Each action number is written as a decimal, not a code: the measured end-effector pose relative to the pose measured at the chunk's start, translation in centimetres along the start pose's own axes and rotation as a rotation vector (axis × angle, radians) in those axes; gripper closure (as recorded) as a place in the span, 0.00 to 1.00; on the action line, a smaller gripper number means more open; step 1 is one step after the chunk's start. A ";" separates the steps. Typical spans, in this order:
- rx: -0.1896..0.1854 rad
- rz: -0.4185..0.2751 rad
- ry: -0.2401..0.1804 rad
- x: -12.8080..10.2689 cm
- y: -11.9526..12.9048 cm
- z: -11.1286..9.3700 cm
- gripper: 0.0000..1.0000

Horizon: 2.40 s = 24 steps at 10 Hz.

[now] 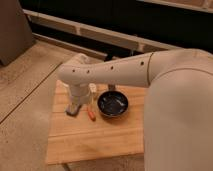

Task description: Place the eraser on the white sponge

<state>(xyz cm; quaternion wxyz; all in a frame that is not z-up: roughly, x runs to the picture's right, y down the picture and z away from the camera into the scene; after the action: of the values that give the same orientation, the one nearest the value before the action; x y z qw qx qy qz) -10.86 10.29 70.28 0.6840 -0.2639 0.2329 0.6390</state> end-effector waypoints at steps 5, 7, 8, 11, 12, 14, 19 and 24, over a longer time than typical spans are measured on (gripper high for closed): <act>0.000 0.000 0.000 0.0 0.0 0.0 0.35; 0.000 0.000 0.000 0.0 0.0 0.0 0.35; 0.000 0.000 0.000 0.0 0.0 0.0 0.35; 0.000 0.000 0.000 0.0 0.0 0.0 0.35; 0.000 0.000 0.000 0.0 0.0 0.0 0.35; 0.000 0.000 0.000 0.0 0.0 0.0 0.35; 0.002 -0.002 -0.003 0.0 0.0 -0.1 0.35; 0.187 -0.093 -0.129 -2.2 -0.8 -1.9 0.35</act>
<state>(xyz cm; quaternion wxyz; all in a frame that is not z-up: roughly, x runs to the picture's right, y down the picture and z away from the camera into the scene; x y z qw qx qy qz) -10.23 7.31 70.33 0.7482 -0.1678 0.2343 0.5976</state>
